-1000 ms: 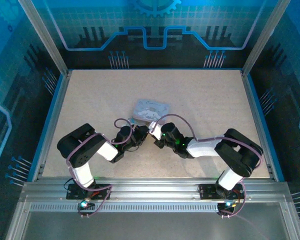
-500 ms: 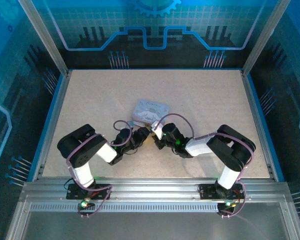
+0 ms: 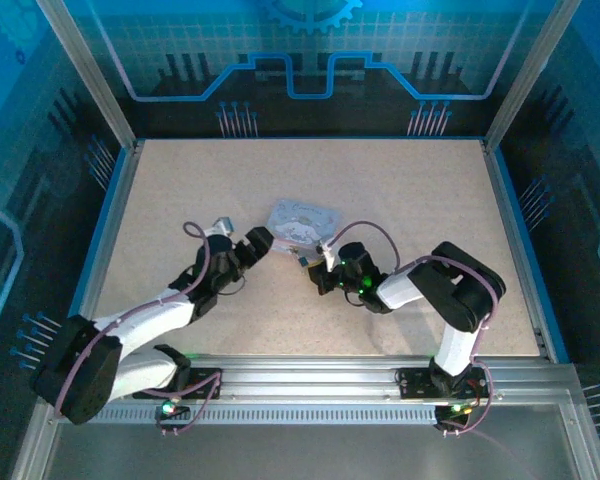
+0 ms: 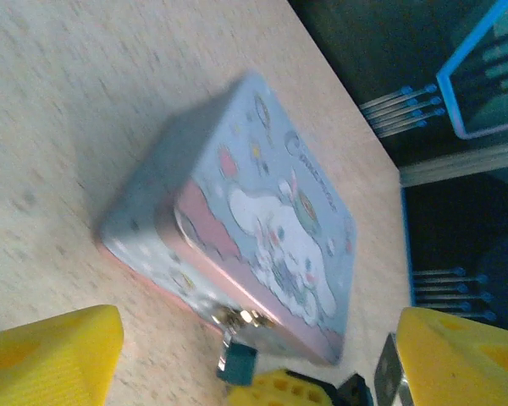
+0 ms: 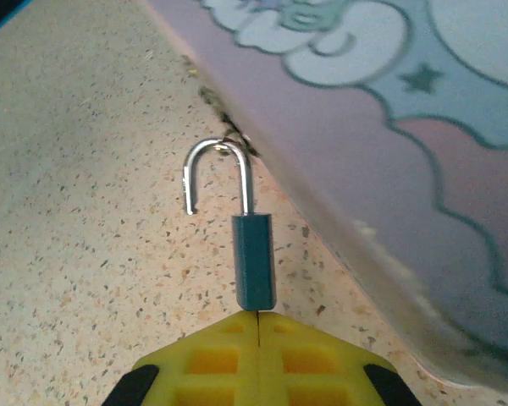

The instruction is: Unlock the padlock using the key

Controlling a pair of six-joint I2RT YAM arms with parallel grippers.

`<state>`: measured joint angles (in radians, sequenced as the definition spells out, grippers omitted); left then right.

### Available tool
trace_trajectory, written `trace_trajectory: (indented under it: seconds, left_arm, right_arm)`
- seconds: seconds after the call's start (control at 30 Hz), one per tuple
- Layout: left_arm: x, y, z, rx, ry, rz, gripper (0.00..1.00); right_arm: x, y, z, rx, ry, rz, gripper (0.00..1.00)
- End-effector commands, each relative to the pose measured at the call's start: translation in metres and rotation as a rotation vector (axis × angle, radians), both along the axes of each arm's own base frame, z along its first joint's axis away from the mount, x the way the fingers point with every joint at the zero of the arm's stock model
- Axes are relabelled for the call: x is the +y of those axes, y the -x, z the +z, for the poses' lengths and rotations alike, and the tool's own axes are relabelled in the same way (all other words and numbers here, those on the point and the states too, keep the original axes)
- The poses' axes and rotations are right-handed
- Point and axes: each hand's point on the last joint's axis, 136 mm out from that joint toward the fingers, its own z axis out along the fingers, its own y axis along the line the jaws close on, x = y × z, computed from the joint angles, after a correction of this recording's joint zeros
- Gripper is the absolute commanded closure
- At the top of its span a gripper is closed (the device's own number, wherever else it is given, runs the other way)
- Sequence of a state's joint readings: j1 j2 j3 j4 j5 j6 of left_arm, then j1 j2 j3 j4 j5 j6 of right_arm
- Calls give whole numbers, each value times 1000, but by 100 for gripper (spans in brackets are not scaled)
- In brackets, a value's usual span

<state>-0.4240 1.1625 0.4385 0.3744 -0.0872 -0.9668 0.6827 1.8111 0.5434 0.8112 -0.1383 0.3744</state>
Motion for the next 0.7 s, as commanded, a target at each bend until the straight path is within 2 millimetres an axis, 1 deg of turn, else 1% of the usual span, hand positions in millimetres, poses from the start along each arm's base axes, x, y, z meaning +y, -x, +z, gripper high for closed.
trace_trajectory:
  seconds: [0.0, 0.13, 0.23, 0.37, 0.43, 0.53, 0.67]
  left_arm:
    - [14, 3, -17, 93, -144, -61, 14]
    - [6, -12, -14, 107, -218, -147, 13]
    - [0, -29, -17, 117, -251, -199, 12]
    - [-21, -53, -29, 175, -271, -334, 11]
    - [-29, -64, -38, 188, -273, -368, 12]
    - [-34, -77, -51, 209, -282, -386, 16]
    - [-36, -83, -71, 247, -292, -403, 21]
  right_arm:
    - [2, 4, -2, 131, -138, -18, 100]
    - [-3, 3, -1, 189, -160, -61, 100]
    - [-1, 4, -5, 238, -177, -59, 100]
    - [-4, 4, -13, 287, -200, -79, 99]
    - [-9, 2, -13, 292, -219, -96, 93]
    - [-16, 1, -7, 276, -221, -101, 81]
    - [-23, 1, 6, 235, -204, -95, 69]
